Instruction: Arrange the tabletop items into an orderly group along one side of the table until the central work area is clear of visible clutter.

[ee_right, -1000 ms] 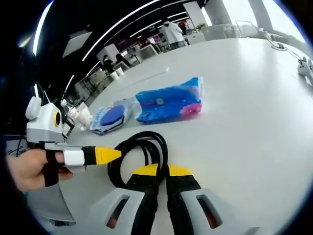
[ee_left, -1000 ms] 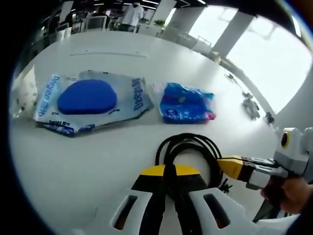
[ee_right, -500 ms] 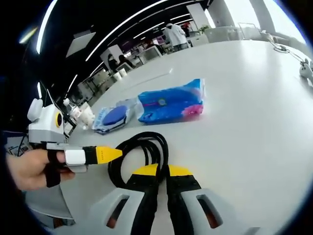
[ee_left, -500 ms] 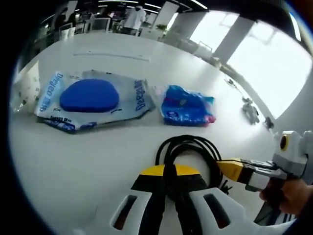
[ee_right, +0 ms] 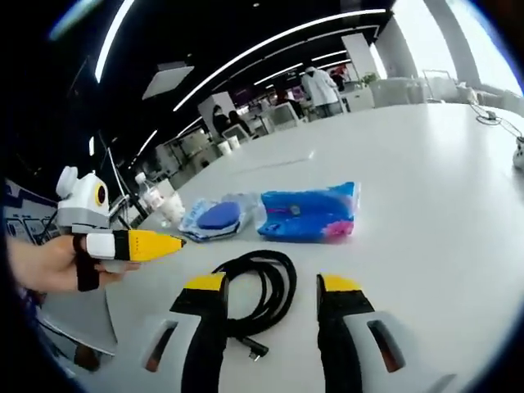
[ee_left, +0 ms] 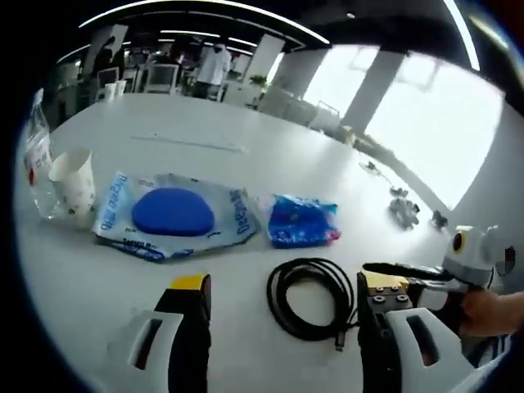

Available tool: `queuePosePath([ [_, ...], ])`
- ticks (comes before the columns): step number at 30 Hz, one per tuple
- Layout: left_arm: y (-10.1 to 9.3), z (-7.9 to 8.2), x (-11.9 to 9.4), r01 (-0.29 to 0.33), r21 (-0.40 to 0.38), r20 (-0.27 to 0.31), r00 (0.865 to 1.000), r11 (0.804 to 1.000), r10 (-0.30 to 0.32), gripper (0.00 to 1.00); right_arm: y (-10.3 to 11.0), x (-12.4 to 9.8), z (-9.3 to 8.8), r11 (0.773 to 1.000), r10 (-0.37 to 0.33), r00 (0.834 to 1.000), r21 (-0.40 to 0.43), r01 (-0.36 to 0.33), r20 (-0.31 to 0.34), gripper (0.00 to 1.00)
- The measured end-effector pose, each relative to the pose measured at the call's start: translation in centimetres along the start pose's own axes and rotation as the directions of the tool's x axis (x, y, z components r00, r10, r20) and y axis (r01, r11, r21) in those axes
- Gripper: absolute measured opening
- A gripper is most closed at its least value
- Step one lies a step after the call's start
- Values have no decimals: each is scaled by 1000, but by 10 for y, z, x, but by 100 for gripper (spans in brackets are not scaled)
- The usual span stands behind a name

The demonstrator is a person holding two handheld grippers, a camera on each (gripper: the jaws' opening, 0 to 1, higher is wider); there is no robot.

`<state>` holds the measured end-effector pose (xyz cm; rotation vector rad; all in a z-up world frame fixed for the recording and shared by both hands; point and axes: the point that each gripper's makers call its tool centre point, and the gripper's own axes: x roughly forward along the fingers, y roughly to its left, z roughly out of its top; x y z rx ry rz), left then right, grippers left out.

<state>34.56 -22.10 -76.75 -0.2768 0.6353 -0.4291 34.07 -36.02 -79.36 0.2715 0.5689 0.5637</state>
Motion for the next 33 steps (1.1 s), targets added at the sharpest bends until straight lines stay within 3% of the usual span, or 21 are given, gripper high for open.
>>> queuePosePath([
  [3,7,3,-32,-3,26,19,1000,1000,2,90,5,-13,3,1000,9,1000,-30,-9,-2,59],
  [8,31,-2,-91,-16,-2,25,1000,1000,16,97,14,-42,13,999,1,1000,-54,0,23,68],
  [14,75,-1,-159,-81,5,60,995,997,80,97,30,-75,19,996,-60,996,-66,65,69,76],
  [17,94,2,-196,-85,40,87,993,996,81,97,41,-86,18,992,-106,990,-52,111,93,78],
  [21,121,-3,-229,-88,52,75,994,995,84,97,56,-99,12,984,-160,982,-59,167,103,79],
  [28,142,-3,-263,-78,85,76,995,993,72,97,89,-124,-3,974,-205,973,-70,213,106,81],
  [33,151,-2,-272,-62,82,78,995,995,56,97,104,-139,-17,970,-230,969,-62,236,90,81],
])
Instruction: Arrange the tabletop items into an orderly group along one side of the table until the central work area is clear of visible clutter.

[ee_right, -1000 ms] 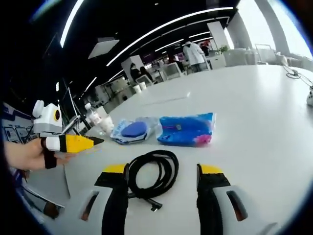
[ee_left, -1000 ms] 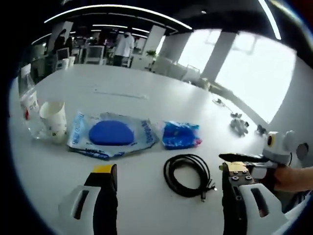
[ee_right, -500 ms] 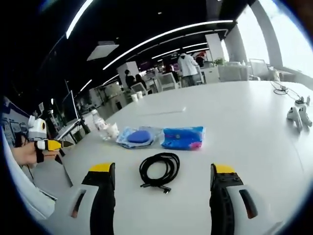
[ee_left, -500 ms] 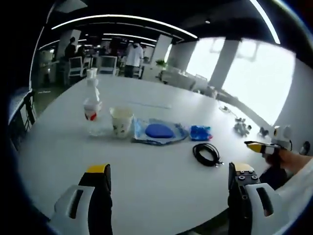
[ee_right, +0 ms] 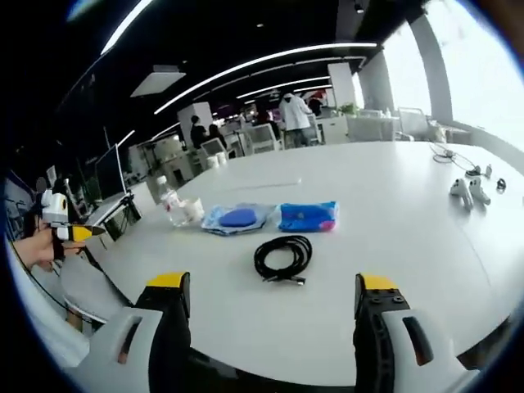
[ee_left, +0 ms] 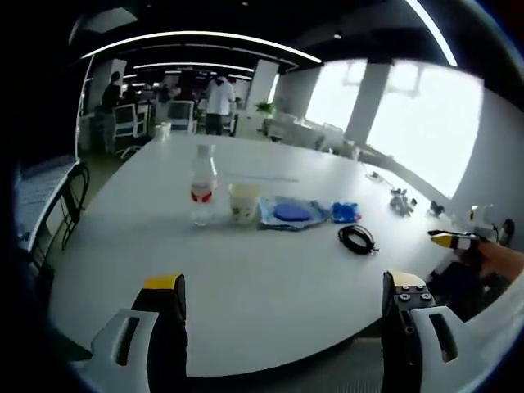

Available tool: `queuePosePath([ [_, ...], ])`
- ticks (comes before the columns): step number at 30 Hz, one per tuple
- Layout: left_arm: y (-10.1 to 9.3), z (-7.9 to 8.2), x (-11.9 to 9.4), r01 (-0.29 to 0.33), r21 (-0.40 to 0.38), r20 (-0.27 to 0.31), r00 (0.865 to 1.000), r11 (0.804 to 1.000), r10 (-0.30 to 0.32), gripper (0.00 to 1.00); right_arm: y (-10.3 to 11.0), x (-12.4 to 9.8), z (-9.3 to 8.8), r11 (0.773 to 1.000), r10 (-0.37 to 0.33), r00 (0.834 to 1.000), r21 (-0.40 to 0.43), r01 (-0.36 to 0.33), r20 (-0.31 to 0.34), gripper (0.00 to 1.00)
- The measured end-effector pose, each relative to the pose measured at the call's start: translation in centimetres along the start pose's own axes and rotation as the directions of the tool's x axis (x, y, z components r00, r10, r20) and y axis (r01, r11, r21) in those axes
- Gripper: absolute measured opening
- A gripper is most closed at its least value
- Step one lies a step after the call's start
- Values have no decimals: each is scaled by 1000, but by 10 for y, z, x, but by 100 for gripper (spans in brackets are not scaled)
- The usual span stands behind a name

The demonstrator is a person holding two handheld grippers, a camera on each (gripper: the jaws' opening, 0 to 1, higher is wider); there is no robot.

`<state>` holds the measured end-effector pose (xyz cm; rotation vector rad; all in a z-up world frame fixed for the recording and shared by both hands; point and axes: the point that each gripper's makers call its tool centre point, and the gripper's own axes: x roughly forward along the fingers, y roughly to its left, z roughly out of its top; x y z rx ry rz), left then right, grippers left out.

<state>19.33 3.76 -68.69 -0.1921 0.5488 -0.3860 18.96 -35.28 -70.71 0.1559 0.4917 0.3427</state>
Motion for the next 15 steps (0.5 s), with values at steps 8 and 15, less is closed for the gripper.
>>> queuePosePath([
  [8,7,1,-5,-26,-3,-3,1000,1000,26,97,4,-16,-8,1000,-8,999,-8,8,-42,81],
  [15,11,2,-4,-39,-5,-3,999,999,38,97,-2,-14,-2,1000,-21,999,-15,21,-38,82],
])
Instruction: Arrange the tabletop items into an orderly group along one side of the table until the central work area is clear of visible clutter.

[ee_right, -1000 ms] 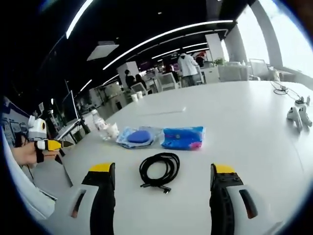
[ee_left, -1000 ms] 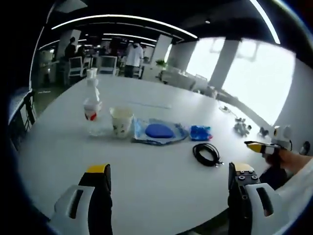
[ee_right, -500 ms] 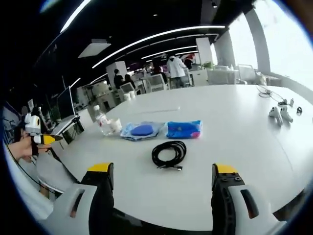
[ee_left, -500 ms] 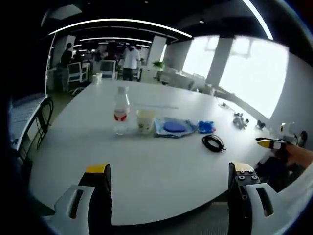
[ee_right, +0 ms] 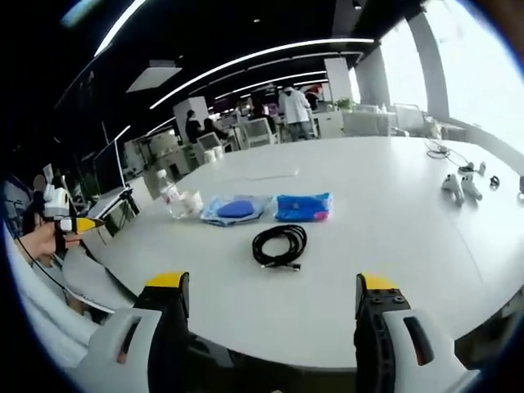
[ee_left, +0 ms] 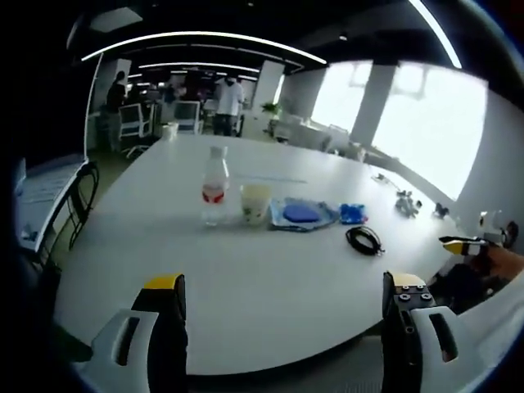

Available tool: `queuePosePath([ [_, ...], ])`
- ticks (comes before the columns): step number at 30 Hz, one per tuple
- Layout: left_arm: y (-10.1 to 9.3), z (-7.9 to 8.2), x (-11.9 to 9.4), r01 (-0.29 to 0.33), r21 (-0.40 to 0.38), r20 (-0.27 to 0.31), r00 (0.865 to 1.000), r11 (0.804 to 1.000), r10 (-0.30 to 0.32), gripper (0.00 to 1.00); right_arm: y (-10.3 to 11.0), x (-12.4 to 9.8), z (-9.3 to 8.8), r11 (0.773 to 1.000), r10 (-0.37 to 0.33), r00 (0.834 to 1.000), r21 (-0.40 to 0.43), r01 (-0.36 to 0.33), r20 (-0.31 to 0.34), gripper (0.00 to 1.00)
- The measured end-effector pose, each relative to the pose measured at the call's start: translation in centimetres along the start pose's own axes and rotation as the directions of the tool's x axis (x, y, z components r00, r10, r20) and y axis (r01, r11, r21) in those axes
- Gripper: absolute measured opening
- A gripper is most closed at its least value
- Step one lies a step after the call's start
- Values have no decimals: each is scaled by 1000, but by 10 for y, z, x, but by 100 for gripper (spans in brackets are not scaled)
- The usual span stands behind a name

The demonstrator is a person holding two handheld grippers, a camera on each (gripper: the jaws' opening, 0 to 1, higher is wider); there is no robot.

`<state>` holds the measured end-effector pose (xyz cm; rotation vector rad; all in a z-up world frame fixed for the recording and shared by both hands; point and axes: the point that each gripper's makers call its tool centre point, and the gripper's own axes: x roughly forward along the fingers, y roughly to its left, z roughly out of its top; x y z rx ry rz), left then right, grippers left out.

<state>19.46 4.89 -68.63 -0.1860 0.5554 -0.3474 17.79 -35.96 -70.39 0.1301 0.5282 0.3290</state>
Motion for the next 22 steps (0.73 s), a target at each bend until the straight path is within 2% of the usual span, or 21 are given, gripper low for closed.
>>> queuePosePath([
  [4,-1,-3,-1,1,3,-4,1000,1000,-1,97,-1,3,-3,1000,20,1000,-3,-20,-12,82],
  [7,3,-9,-2,-18,9,-30,999,1000,18,97,-2,4,-10,1000,21,999,1,-21,-49,83],
  [22,10,-12,0,-19,7,-50,999,1000,19,97,-8,3,-20,1000,12,997,7,-12,-74,83],
])
